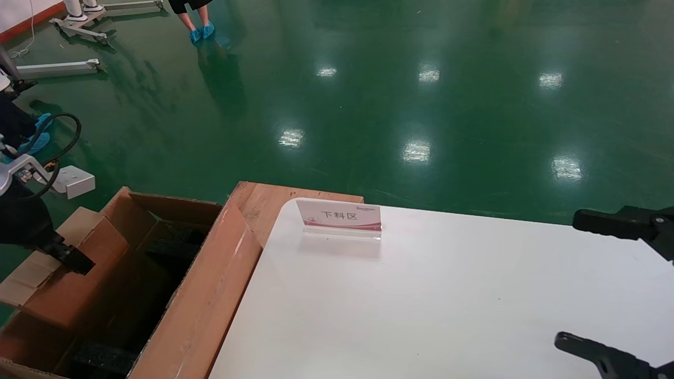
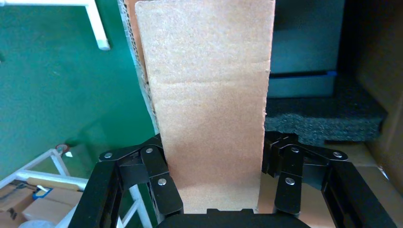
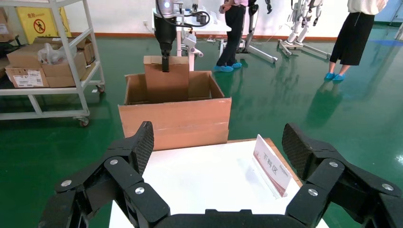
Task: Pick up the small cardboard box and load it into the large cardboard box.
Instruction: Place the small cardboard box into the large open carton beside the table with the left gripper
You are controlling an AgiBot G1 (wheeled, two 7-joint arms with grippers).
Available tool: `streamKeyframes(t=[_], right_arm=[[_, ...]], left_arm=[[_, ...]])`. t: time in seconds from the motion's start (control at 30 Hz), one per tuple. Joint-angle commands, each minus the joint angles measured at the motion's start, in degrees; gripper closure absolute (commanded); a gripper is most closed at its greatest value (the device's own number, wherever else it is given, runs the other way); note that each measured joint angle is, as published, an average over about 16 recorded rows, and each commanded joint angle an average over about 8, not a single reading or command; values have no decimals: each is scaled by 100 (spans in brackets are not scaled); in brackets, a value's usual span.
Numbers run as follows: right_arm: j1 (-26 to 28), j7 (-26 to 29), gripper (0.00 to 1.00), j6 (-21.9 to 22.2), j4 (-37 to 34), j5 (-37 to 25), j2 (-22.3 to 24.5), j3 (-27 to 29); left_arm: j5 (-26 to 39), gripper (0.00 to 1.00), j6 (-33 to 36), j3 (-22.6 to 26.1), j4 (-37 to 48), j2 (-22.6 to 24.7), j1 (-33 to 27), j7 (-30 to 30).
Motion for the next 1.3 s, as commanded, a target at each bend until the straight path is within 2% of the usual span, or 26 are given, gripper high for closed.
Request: streamKeyframes(t=[0.03, 0.7, 0.73, 0.77, 0.97, 1.0, 1.03, 1.3], right_arm=[[0, 0, 0, 0, 0, 0, 0, -1], [2, -3, 0, 3, 0, 5, 3, -7], [2, -4, 0, 3, 0, 5, 3, -7], [2, -4, 0, 3, 0, 5, 3, -8], [1, -5, 0, 5, -1, 8, 4, -9], [1, -5, 0, 5, -1, 8, 4, -9], [1, -5, 0, 6, -1, 9, 4, -9], [0, -5, 0, 6, -2, 9, 4, -9]], left_arm=[[-12, 100, -42, -9, 88, 22, 83, 36], [-410, 100, -130, -168, 1121, 251, 1184, 335], [-426, 97, -123, -175, 1172, 264, 1228, 357], [-441, 87, -114, -182, 1220, 278, 1267, 379], [-493, 12, -81, -210, 1433, 349, 1421, 486], [-498, 3, -80, -213, 1451, 355, 1432, 492], [-502, 0, -80, -216, 1465, 360, 1441, 496], [-501, 0, -77, -211, 1448, 354, 1429, 491]])
